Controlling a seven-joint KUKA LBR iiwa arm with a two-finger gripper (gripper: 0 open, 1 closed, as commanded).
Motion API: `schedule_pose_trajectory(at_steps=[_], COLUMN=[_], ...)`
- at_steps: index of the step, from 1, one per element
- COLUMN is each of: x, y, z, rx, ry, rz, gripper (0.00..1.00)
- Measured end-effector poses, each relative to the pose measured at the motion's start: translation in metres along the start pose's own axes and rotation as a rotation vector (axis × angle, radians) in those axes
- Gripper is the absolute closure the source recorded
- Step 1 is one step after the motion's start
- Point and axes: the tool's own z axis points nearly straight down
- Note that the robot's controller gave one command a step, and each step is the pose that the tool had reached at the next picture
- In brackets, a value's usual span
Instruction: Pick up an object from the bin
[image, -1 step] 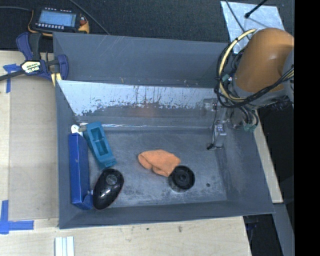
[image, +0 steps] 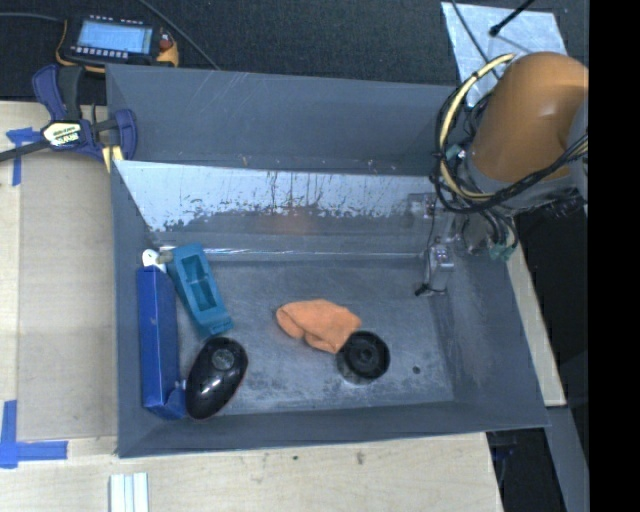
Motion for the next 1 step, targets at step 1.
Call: schedule_pose_trajectory(at_steps=[1], x=[-0.0038], y=[0.0125], z=[0.0264], rx=[0.002], ry=[-0.007], rz=[-0.065], gripper=[0.00])
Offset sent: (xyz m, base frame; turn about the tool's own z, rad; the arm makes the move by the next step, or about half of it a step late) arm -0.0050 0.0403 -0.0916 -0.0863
